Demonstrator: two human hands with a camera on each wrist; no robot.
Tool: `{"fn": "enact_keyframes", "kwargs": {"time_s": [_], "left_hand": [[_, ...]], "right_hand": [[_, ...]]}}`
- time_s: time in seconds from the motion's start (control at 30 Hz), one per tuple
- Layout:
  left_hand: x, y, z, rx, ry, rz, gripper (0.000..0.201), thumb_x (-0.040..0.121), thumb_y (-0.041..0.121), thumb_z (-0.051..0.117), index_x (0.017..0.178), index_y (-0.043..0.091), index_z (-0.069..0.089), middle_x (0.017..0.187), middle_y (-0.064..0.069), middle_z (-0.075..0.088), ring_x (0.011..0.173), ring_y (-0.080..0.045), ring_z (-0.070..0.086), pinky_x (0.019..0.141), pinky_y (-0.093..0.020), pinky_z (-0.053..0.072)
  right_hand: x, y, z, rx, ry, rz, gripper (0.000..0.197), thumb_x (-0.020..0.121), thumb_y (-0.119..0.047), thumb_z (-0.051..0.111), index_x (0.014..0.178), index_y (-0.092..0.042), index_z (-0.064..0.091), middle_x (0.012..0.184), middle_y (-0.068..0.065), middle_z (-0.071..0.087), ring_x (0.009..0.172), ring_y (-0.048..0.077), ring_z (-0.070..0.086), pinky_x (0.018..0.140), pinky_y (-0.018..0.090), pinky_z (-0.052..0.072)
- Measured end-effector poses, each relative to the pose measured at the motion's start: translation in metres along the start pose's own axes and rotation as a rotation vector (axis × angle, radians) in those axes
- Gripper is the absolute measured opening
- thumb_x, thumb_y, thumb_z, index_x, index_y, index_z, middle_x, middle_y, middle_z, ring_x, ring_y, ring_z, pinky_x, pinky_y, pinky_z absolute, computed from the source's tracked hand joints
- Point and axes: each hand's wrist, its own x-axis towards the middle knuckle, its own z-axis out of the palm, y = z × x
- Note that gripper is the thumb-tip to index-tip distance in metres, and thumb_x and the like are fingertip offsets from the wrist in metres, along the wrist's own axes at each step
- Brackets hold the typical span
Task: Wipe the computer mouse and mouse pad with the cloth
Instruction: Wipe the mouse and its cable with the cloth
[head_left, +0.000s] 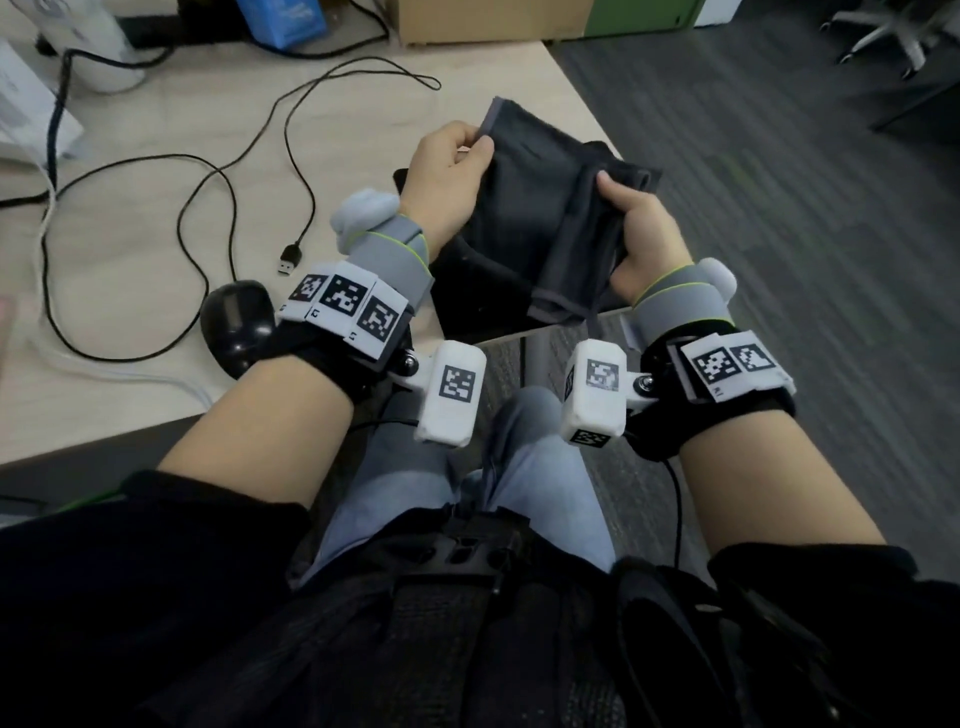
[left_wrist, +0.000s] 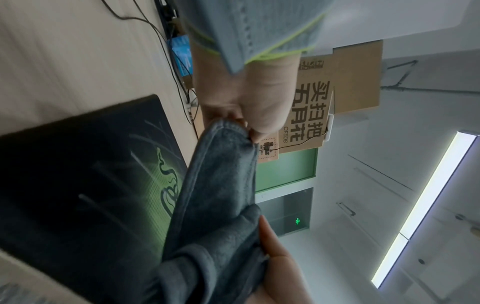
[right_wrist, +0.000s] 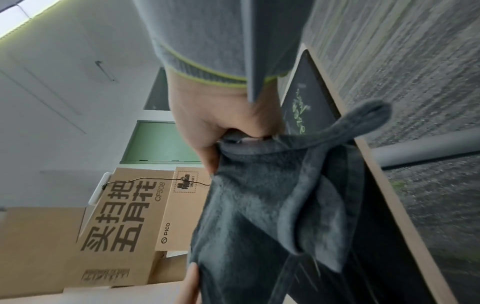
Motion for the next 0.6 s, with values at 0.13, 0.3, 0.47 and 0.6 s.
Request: {"fn": "enact_keyframes", "kwargs": {"time_s": [0.13, 0.3, 0.47, 0.6], "left_hand": [[-0.001, -0.005, 0.002, -0.007, -0.013, -0.003, 0.013, 0.08, 0.02, 0.06, 0.088, 0.023, 0.05, 0.092, -0.008, 0.063, 0.086, -0.021, 0.062, 0.088, -0.039, 0.052], [-0.009, 0.0, 0.011, 0.199, -0.158, 0.317, 0.045, 0.074, 0.023, 0.064, 0.116, 0.023, 0.047, 0.108, 0.002, 0.062, 0.097, -0.012, 0.063, 0.089, -0.034, 0.053], [-0.006, -0.003, 0.026, 0.522, -0.151, 0.258, 0.062, 0.055, 0.067, 0.065, 0.095, 0.019, 0.064, 0.099, 0.007, 0.056, 0.088, -0.009, 0.052, 0.081, -0.024, 0.042], [0.001, -0.006, 0.027, 0.479, -0.127, 0.256, 0.055, 0.061, 0.058, 0.066, 0.096, 0.015, 0.067, 0.097, 0.004, 0.059, 0.089, -0.014, 0.056, 0.083, -0.029, 0.044]], "right_hand": [[-0.001, -0.003, 0.011, -0.02, -0.024, -0.026, 0.041, 0.08, -0.021, 0.07, 0.115, 0.0, 0.064, 0.11, 0.019, 0.07, 0.099, 0.033, 0.069, 0.088, 0.052, 0.054], [-0.003, -0.005, 0.025, -0.037, -0.097, 0.005, 0.079, 0.067, -0.042, 0.078, 0.128, 0.0, 0.051, 0.121, 0.024, 0.063, 0.106, 0.037, 0.066, 0.092, 0.055, 0.052], [-0.007, -0.012, 0.036, -0.038, -0.13, 0.029, 0.059, 0.098, -0.048, 0.032, 0.125, -0.001, 0.054, 0.128, 0.022, 0.058, 0.116, 0.031, 0.06, 0.104, 0.044, 0.046], [-0.008, -0.016, 0.035, -0.064, -0.13, -0.003, 0.045, 0.102, -0.036, 0.027, 0.097, -0.006, 0.06, 0.103, 0.017, 0.064, 0.097, 0.028, 0.063, 0.101, 0.042, 0.047]]}}
